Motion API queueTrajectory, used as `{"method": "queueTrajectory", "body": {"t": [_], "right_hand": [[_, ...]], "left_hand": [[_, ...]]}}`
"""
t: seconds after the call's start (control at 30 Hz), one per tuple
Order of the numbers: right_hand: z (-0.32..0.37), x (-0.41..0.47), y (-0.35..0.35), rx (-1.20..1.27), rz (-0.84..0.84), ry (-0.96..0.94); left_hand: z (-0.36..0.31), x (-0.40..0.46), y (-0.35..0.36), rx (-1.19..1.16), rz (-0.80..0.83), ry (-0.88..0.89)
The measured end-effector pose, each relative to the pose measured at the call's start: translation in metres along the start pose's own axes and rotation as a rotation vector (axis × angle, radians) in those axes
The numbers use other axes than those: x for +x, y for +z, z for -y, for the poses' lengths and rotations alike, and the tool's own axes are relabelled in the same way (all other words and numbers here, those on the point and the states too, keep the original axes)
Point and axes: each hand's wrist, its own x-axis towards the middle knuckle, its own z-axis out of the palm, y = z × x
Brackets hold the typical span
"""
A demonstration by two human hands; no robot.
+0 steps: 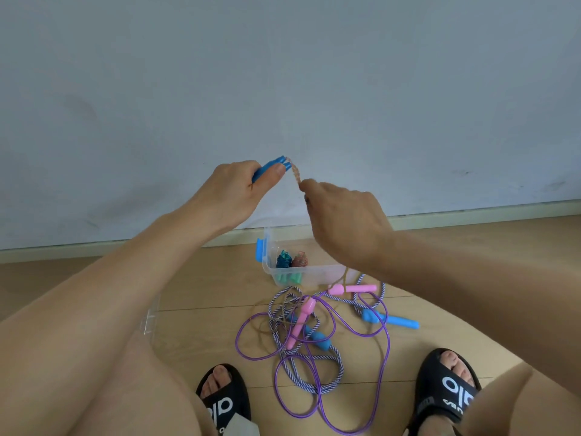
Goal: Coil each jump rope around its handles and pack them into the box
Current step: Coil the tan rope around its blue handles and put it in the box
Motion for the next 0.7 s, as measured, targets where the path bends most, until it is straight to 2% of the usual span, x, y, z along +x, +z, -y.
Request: {"method": "queueTrajectory", "body": {"t": [0.1,0.17,0.23,0.4,0.53,0.7], "right_hand": [[0.012,-0.004,0.000,-0.300,0.105,-0.133],[0.019,-0.004,-0.008,-0.333,0.136,-0.180],[0.018,-0.001,-0.011,-0.316,0.133,-0.234],[0.003,0.004,-0.025,-0.219,0.029,-0.307],[0.002,-0.002,-0.027,-0.149,0.156,-0.383],[0.000,-0.005,-0.033,-0.049,0.291,-0.336]], "left_hand": [[-0.008,-0.003,0.014,-0.108,0.138,-0.158],[-0.010,-0.004,0.021,-0.272,0.260,-0.236],[-0.007,-0.004,0.023,-0.298,0.304,-0.235],[-0.004,-0.009,0.017,0.167,0.192,-0.011],[-0.013,-0.023,0.023,0.448,0.222,0.123],[-0.018,-0.029,0.029,0.680,0.189,0.308]]}}
